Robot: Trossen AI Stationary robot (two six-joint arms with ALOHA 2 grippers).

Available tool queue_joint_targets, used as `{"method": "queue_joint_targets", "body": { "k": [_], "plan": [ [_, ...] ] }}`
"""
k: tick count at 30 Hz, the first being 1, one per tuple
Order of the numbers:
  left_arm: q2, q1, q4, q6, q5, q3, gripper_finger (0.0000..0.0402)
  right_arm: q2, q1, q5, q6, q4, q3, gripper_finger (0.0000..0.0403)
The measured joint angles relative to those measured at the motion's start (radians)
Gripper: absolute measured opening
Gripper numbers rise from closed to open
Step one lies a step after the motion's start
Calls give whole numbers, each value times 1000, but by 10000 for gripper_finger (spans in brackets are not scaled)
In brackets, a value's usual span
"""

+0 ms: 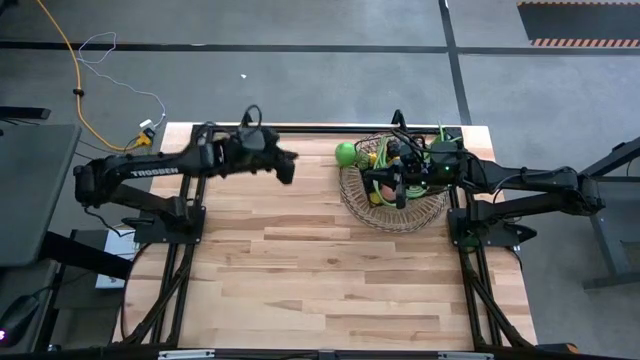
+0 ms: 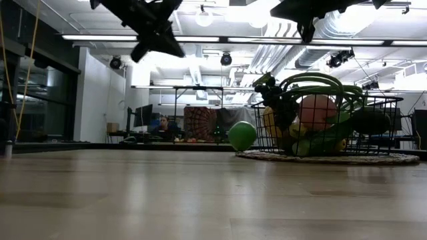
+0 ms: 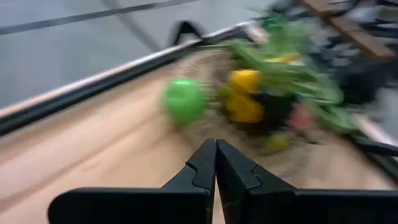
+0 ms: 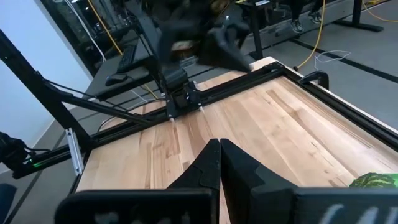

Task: Build produce basket
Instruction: Put the green apple into the wire basket

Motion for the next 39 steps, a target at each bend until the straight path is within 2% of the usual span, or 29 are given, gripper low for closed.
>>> {"method": "queue_joint_targets", "body": {
  "k": [6, 8, 10, 15, 20, 24, 29, 33, 39],
  "plan": [
    [0, -127, 418, 67, 106, -175, 0, 0, 0, 0, 0, 0, 0, 0],
    [0, -150, 496, 126, 109, -207, 1, 0, 0, 0, 0, 0, 0, 0],
    [0, -150, 506, 196, 95, -207, 0, 0, 0, 1, 0, 0, 0, 0],
    [0, -83, 492, 222, 97, -167, 7, 0, 0, 3, 17, 0, 0, 0],
    [0, -16, 490, 289, 110, -154, 38, 0, 0, 4, 18, 0, 0, 0],
    [0, 31, 487, 356, 172, -154, 91, 0, 0, 7, 18, 1, 0, 0],
    [0, 77, 454, 399, 213, -136, 184, 2, 0, 7, 40, 1, 0, 0],
    [20, 99, 322, 471, 201, -26, 242, 2, 0, 7, 42, 0, 0, 0],
    [155, 121, 44, 554, 151, 232, 282, 2, 0, 7, 61, 0, 0, 0]
  ]
}}
